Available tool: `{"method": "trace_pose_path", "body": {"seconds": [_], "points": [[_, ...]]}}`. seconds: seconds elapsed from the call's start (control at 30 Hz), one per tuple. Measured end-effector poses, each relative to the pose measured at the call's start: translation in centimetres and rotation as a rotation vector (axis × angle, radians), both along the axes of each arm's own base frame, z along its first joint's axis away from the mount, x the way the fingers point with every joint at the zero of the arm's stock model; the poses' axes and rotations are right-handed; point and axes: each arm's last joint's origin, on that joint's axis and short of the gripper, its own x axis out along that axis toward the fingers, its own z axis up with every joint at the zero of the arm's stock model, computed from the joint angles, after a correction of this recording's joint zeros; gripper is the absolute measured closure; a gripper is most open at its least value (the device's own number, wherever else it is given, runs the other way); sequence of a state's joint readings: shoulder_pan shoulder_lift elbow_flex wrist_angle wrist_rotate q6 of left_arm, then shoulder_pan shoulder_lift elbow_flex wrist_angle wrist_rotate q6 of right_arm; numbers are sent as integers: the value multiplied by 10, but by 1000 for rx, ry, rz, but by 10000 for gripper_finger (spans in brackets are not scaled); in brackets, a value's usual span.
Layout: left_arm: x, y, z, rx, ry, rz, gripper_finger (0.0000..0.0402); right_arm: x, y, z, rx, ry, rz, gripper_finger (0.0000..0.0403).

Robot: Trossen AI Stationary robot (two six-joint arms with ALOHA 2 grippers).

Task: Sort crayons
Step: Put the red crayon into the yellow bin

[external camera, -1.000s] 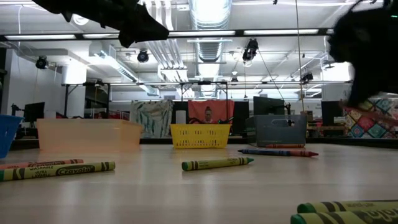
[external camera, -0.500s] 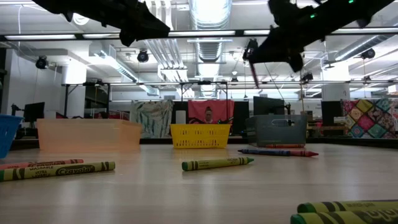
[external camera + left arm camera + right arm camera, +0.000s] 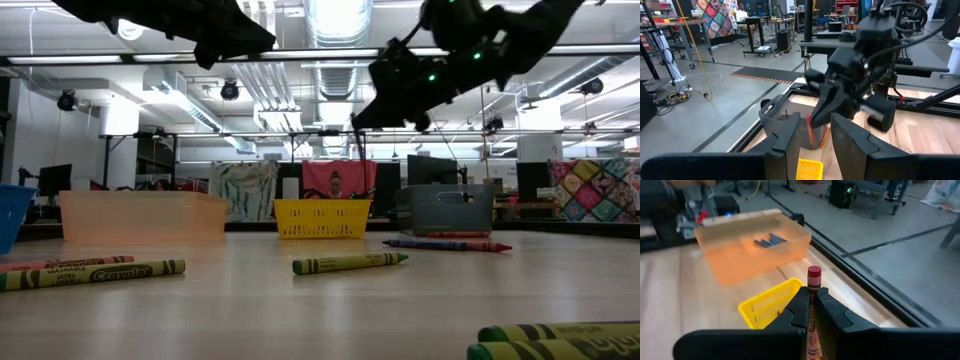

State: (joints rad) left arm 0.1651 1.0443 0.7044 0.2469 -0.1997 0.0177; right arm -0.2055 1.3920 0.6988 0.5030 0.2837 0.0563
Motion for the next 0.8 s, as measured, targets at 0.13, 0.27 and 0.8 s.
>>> {"method": "trace_pose_path", "body": {"seconds": [0.13,0.27,0.8], "points": [[0,0,1,5,-7,3,310,19,-10,-6,-46,63,31,390],[0,0,1,4,-7,3,310,36,-14,-13,-102,165,72,390],[0,1,1,-21,-18,33,310,97,-28,-36,-32,497,110,366]]}}
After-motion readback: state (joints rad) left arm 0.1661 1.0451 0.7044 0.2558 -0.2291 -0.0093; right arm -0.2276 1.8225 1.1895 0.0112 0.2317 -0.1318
